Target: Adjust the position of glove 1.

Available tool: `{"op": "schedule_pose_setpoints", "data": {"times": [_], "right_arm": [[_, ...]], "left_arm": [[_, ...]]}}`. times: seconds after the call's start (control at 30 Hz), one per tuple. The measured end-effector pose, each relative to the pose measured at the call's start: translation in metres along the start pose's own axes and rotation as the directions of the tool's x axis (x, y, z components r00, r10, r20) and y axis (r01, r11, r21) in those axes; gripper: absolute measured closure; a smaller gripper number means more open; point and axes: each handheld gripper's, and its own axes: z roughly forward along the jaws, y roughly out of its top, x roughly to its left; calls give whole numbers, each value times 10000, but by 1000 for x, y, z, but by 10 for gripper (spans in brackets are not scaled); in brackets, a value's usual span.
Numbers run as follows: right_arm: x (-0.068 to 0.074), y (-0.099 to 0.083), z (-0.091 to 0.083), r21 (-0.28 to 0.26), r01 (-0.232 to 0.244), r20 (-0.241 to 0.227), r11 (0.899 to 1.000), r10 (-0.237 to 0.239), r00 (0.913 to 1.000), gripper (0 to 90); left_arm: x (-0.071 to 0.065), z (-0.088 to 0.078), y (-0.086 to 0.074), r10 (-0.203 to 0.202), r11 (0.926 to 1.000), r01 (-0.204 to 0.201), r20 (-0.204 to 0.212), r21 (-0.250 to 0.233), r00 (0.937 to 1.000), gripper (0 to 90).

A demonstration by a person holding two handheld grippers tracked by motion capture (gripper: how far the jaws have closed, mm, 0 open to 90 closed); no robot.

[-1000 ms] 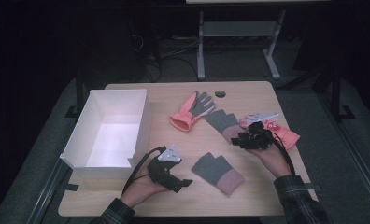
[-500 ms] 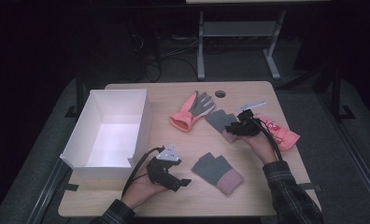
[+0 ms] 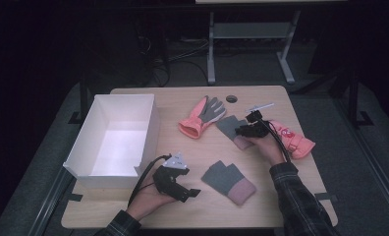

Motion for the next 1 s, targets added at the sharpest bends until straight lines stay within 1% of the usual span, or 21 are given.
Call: {"op": "schedule_pose_setpoints", "data": {"times": [0.1,0.13,0.17,0.2,0.27,0.3,0.37,0.43,0.5,0.53,0.6,0.67,0.7,0.73,0.83,0.93,1.0], "right_arm": [[1,-1,6,214,135,208,9997,-139,9997,681],[2,-2,8,264,180,299,9995,-188,9994,701],[2,-2,9,247,364,443,9990,-374,9983,717],[4,-2,9,283,286,505,9992,-300,9983,727],[6,-2,10,367,364,651,9987,-387,9971,748],[6,-2,10,358,428,693,9984,-452,9966,760],[7,-2,11,356,475,802,9982,-503,9955,809],[7,-2,11,358,532,879,9979,-562,9945,853],[7,-2,11,355,569,862,9977,-598,9945,865],[7,-2,11,316,723,883,9969,-748,9933,868],[8,-3,11,284,737,891,9969,-760,9931,870],[6,-3,10,173,686,794,9975,-698,9944,872],[6,-3,8,162,562,701,9983,-572,9959,873],[5,-3,6,110,512,633,9986,-518,9966,873],[4,-2,-1,-66,497,537,9987,-492,9973,874],[5,-2,-9,-240,508,415,9984,-497,9979,873],[7,-5,-16,-431,516,257,9977,-505,9984,873]], "left_arm": [[5,-2,-1,-150,9997,149,-49,-187,9999,136],[6,-3,-2,-187,9997,186,-28,-165,9998,137],[6,-2,-2,-175,9997,175,-33,-150,9998,138],[6,-2,-2,-141,9998,140,-73,-109,9999,138],[5,-1,-2,-19,10000,19,-74,-17,10000,141],[5,0,-2,-19,10000,19,-110,6,9999,141],[4,1,-2,64,9999,-63,-120,87,9999,142],[4,1,-3,35,10000,-35,-40,18,10000,161],[5,2,-3,-48,10000,48,-19,34,10000,163],[5,3,-3,-41,10000,41,-2,49,10000,162],[5,4,-4,-11,10000,11,0,59,10000,163],[5,6,-4,-163,9999,164,50,-22,9999,163],[7,6,-4,-125,9999,125,63,76,9999,163],[7,6,-4,-180,9998,180,75,53,9998,162],[9,7,-5,-143,9999,142,88,84,9999,161],[9,8,-5,-163,9998,163,-28,86,9999,161],[8,8,-5,-60,10000,60,-63,74,10000,161]]}}
